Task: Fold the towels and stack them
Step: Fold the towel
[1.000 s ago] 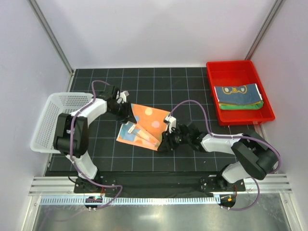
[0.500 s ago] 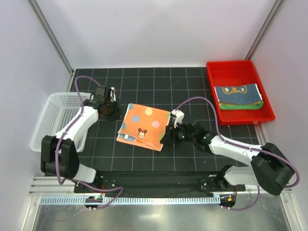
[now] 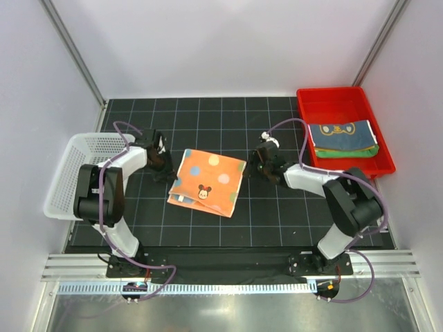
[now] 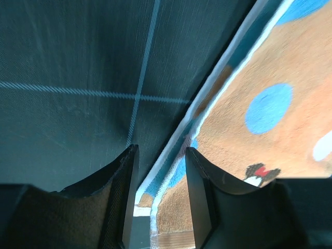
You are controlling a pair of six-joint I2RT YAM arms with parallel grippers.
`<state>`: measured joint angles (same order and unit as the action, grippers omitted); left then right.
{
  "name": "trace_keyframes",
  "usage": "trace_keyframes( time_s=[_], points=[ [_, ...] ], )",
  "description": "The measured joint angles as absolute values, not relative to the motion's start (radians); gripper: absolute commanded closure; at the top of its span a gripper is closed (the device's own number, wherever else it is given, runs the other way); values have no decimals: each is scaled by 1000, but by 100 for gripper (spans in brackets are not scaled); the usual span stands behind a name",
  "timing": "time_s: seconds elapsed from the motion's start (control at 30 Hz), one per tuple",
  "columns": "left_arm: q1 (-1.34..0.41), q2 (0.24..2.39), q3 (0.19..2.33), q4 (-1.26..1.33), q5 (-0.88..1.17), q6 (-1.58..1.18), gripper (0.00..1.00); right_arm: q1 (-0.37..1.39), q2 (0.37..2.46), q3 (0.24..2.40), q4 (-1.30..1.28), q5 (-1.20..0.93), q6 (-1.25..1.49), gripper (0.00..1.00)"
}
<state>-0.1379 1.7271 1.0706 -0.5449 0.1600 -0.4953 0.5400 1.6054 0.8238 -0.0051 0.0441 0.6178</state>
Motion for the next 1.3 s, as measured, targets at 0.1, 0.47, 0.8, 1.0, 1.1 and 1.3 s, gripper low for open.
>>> trace_keyframes(
  time_s=[0.1,0.47,0.8,1.0,1.1,1.3],
  points=[
    [-142,1727,1027,-528,185,-521,58,511,1692,863,23,3,618,58],
    [-154,1645,881,-362,283,-644,68,417,1895,1028,143,-248,509,95],
    [-255,1568,828,-334,297,-727,57,365,2018,1302,89,-371,383,83],
    [-233,1601,972,-418,182,-680,56,338,2015,1356,-27,-372,356,55],
    [-223,1621,1030,-414,159,-664,58,334,1983,1353,-131,-318,383,54],
    [-260,1578,947,-411,173,-667,52,334,1795,1211,-259,-247,511,48]
  ],
)
